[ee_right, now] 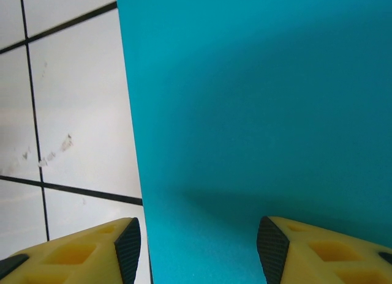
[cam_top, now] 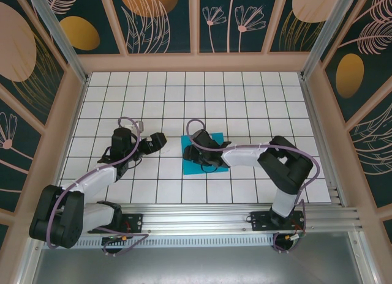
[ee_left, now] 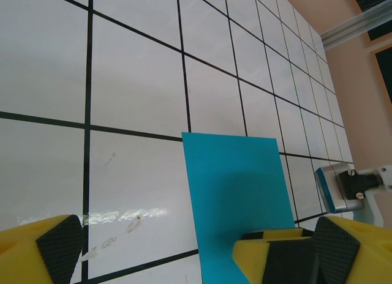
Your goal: Fold a paper plane with a square sheet of paper (pick it up from the middle)
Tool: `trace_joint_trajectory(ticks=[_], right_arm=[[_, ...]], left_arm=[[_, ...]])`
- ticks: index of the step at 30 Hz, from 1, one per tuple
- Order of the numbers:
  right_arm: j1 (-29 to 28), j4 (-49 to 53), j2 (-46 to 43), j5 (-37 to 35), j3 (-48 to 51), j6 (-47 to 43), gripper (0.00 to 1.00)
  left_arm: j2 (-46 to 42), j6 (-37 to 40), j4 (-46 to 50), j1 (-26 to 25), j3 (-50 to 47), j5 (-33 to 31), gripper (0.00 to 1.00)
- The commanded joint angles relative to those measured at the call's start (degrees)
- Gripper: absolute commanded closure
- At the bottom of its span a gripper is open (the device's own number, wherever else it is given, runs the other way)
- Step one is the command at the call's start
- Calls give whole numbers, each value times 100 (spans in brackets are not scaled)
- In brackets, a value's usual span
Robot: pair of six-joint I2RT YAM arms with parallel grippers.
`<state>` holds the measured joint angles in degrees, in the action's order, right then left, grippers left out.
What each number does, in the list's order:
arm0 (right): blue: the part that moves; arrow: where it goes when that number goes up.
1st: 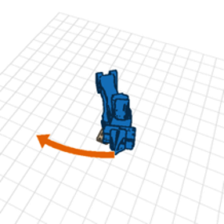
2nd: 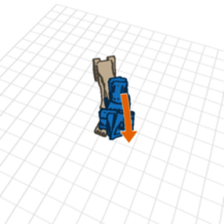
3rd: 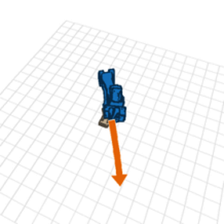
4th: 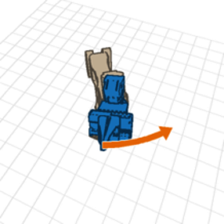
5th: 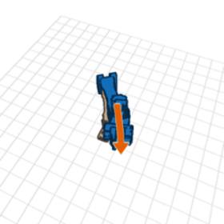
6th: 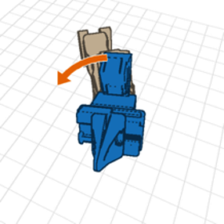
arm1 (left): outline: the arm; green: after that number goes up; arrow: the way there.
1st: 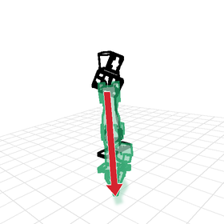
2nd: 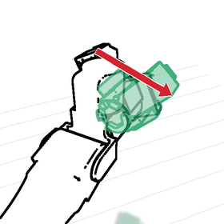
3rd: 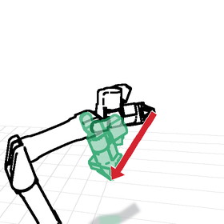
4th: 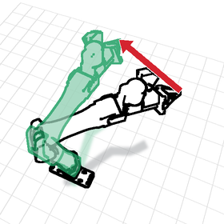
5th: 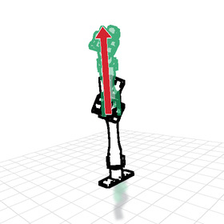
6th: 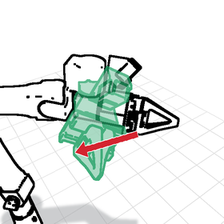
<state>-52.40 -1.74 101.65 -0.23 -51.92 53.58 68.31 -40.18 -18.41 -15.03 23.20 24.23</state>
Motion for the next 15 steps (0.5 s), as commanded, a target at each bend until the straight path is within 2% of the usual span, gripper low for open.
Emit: trace_joint_trajectory(ticks=[1,4,6,10,13,15], right_arm=[[-58,107,181,-327,-53,201,42],[-77,401,-189,-625,-239,-177,38],[-71,910,-405,-1068,-457,-457,33],[-16,1851,-807,-2244,-690,-935,13],[-7,2021,-1134,-3064,-623,-1159,1],[24,1850,-1361,-3212,-458,-1369,1]], left_arm=[[-1,-25,-111,-34,9,108,1],[-22,-16,-114,-30,18,108,1],[4,-24,-132,-51,43,109,1],[130,-32,-173,-245,130,-11,1],[171,-103,-295,-390,111,-220,2],[118,-114,-419,-440,47,-353,2]])
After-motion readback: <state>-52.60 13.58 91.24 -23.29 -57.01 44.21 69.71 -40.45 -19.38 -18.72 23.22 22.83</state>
